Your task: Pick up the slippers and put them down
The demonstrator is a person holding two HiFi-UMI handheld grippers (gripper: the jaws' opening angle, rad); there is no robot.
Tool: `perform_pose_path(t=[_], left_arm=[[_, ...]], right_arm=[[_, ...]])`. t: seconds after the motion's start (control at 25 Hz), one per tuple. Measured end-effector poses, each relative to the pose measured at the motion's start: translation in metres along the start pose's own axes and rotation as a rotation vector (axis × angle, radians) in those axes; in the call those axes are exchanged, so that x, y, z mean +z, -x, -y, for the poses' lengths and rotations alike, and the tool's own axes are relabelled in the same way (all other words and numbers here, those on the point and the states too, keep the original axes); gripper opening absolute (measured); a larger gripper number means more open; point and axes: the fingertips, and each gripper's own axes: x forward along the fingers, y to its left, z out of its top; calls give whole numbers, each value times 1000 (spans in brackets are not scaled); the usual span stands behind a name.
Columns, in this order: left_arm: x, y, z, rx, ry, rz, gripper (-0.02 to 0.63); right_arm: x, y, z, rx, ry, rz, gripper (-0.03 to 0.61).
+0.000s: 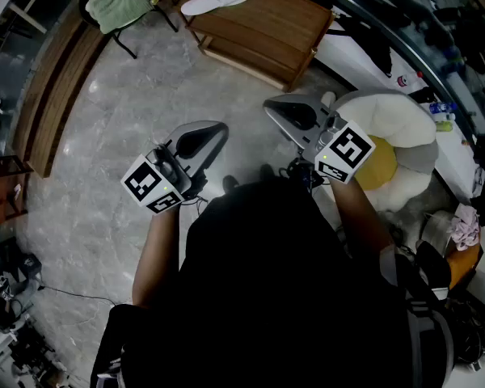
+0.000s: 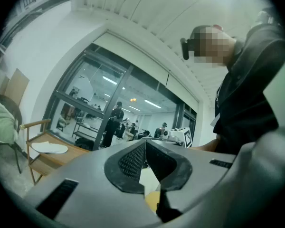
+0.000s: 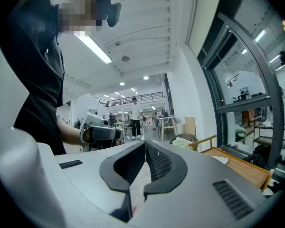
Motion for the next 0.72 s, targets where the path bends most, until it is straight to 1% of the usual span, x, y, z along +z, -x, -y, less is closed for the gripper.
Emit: perform_pose_path(t=[0.36,0.56,0.72], left_arm=[[-1,28,-6,48,-9,1,12],[-10,32,-2,73,-2,-4,12],[-10,37,-1,91,-2,-8,12]], right_arm=[[4,-26,-28,50,5,-12,25],[11,-28,-36,60,0,25,26],[9,-31,-41,81,4,12,26]])
